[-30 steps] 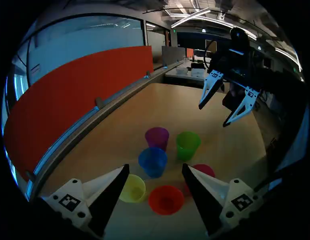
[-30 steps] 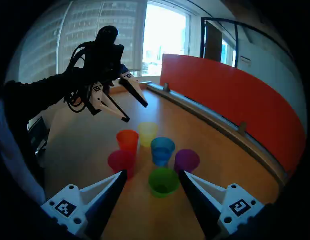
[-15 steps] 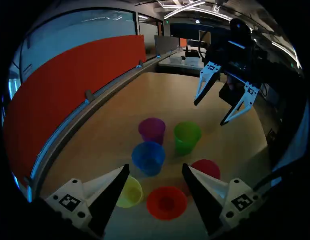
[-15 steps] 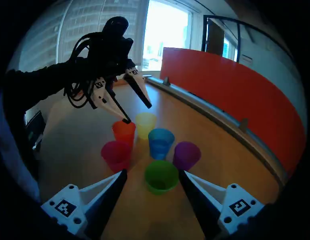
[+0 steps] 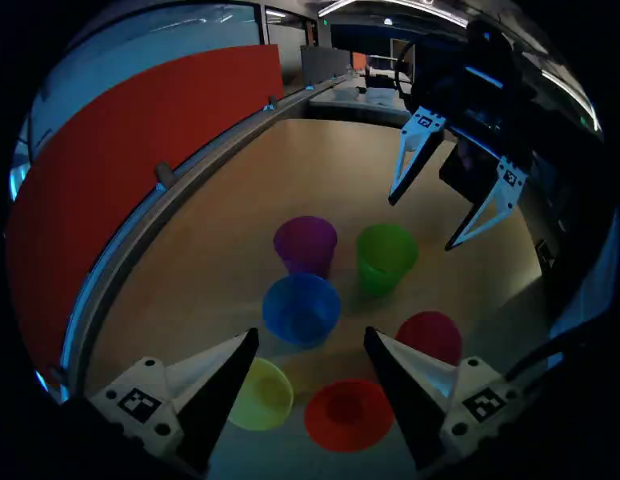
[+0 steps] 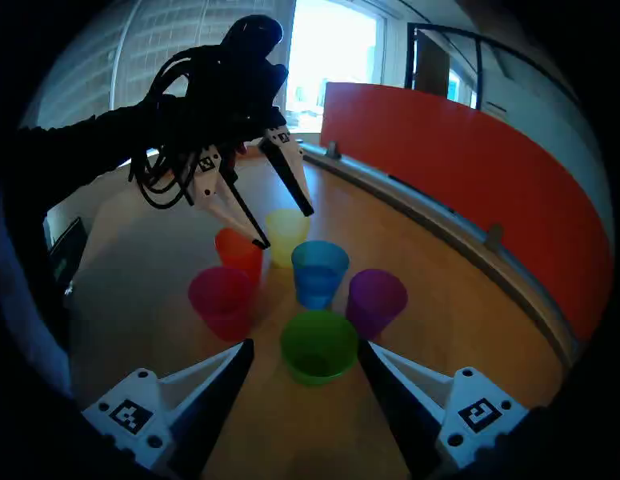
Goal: Pour water
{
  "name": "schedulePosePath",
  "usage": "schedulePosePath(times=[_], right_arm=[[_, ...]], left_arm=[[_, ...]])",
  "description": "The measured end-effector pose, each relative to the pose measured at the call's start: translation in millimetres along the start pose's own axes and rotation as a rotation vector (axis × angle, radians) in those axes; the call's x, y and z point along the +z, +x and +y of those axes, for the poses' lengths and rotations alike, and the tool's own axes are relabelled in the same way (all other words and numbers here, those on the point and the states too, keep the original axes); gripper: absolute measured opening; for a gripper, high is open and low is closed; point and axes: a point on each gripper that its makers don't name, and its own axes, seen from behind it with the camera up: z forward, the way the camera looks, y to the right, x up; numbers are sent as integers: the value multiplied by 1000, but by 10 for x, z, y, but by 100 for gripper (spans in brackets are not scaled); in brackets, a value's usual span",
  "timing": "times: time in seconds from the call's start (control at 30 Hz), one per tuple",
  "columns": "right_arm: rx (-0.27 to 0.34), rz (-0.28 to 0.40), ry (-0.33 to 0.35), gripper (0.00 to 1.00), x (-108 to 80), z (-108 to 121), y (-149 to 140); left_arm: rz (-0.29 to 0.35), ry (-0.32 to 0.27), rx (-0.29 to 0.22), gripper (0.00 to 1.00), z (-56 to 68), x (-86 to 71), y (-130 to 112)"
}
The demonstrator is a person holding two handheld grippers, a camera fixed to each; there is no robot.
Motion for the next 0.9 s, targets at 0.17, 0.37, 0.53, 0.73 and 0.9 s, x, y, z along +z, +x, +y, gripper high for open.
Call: schedulePosePath(times=[0.17,0.37,0.53,0.73,0.9], right_arm=[[2,-10,-1,100,53,25,-51],[4,-24,-4,100,101,51,-113],[10,-32,-2,100,135,53,-146],[17,-39,1,100,167,54,-167],[17,-39,3,100,176,48,-156]], left_arm=[[-26,-9,6,98,-9,83,-17],[-61,-18,15,98,-9,160,-63],[-81,-22,17,98,2,219,-89],[-101,-23,7,98,-9,262,-98],[-124,-18,7,98,-21,283,-114]])
